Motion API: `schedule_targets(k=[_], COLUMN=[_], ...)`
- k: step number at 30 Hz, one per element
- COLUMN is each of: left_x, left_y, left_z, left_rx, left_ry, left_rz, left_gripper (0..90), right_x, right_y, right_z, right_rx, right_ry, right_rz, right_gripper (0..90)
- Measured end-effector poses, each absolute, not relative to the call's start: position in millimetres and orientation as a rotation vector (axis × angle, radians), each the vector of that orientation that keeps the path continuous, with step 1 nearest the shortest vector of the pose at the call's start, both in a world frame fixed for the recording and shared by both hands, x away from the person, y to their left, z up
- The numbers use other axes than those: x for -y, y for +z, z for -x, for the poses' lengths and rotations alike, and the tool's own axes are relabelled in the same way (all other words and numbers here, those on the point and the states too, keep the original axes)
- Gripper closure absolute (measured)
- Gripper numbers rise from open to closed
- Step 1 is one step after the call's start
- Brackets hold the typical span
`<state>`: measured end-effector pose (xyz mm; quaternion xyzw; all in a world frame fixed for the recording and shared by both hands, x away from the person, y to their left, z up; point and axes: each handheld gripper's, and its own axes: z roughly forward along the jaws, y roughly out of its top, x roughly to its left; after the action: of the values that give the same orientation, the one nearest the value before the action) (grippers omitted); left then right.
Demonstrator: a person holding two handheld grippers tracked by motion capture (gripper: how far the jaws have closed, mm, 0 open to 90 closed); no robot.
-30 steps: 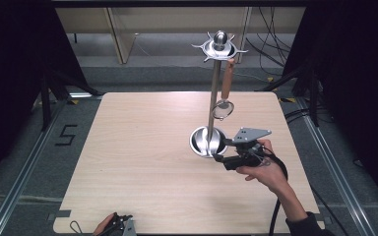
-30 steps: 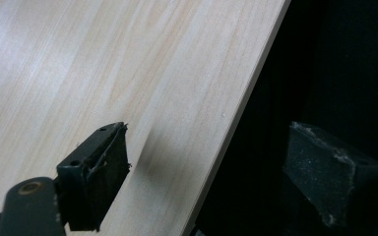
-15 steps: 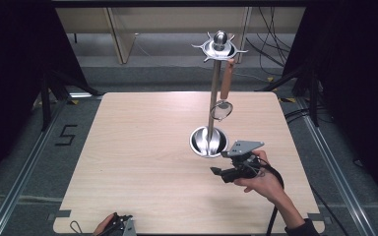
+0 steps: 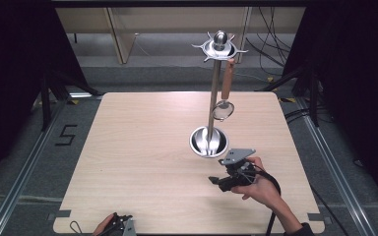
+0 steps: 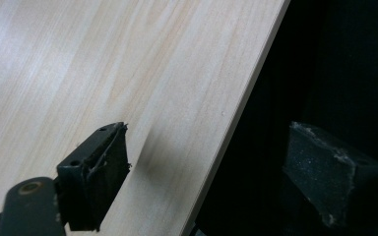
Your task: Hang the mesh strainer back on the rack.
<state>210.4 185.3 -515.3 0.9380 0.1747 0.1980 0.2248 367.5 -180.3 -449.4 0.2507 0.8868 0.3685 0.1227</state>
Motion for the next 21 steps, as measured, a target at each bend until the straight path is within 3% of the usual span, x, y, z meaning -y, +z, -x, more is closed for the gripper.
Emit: schedule_targets(k=[21], left_x=[-185], left_y=[-515], left_z=[-210], left_rx=[-0.487], left_ry=[0.557], left_rz=[-2.587], left_gripper=[16.2], right_x=[181], right_y=[-473], right_z=[-342], right_rx=[-2.643], right_ry=[1.053], right_rz=[-0.709], right_gripper=[29.5])
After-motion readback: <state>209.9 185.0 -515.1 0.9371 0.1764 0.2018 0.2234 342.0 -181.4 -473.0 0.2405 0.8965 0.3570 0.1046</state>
